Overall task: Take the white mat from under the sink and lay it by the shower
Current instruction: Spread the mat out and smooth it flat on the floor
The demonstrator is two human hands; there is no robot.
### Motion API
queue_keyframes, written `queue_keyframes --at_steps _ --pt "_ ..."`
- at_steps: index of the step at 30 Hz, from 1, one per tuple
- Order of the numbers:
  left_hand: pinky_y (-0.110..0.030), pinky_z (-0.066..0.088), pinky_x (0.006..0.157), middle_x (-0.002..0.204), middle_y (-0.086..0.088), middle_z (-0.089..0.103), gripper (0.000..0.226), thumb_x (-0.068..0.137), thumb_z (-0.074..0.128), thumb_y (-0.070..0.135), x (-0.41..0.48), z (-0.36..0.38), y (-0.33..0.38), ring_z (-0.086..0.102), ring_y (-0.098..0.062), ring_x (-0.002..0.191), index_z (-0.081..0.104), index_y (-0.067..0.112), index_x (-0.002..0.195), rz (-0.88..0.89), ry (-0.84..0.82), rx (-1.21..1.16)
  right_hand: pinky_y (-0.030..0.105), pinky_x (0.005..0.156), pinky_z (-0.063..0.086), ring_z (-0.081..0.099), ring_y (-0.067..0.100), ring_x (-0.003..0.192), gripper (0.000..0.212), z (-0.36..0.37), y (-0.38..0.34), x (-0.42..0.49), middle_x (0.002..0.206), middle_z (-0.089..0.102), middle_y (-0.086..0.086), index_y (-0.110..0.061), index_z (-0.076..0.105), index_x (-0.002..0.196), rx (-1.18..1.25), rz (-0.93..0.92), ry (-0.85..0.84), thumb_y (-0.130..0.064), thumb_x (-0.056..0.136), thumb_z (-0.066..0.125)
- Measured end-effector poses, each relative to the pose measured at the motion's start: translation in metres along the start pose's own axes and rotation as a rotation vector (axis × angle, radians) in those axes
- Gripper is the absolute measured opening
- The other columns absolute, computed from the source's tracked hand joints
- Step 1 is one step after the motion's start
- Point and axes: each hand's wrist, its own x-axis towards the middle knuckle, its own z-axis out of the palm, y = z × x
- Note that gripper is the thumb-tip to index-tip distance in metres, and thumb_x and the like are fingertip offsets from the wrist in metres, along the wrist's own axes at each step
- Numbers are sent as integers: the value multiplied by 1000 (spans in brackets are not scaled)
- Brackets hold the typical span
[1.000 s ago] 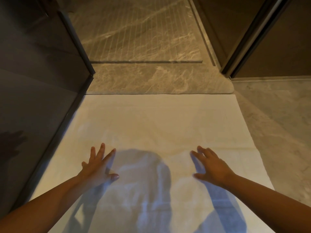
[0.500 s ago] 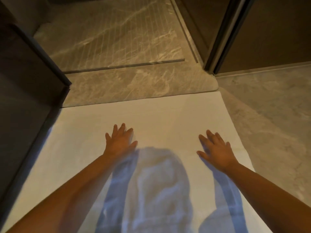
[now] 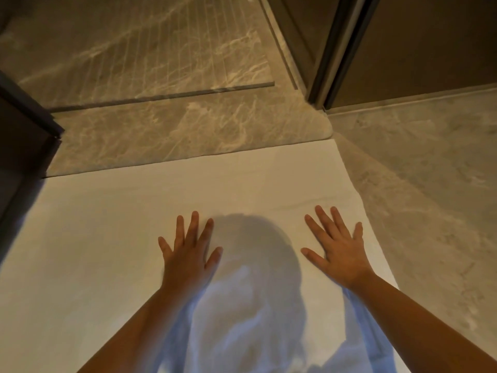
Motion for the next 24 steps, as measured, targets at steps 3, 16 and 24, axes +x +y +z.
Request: queue_keyframes --at_steps 3,16,24 --pt "-64 10 105 156 2 -4 68 81 4 63 -2 3 1 -18 -20 139 4 36 142 -15 42 21 62 110 0 -36 15 130 75 1 1 2 143 -32 -12 -47 -26 128 -1 -6 2 -80 61 -18" --pt "-66 21 98 155 -5 10 66 83 11 56 -3 3 4 1 -29 141 17 29 143 -8 50 55 63 107 14 9 25 140 55 -11 -18 5 152 24 5 -19 41 134 256 -67 246 -44 85 39" --pt "-69 24 97 153 -5 17 62 84 21 54 -3 3 6 6 -28 140 24 28 141 -18 81 20 57 109 14 6 29 143 54 -10 -109 83 155 15 6 -18 26 141 168 -314 172 -33 91 42"
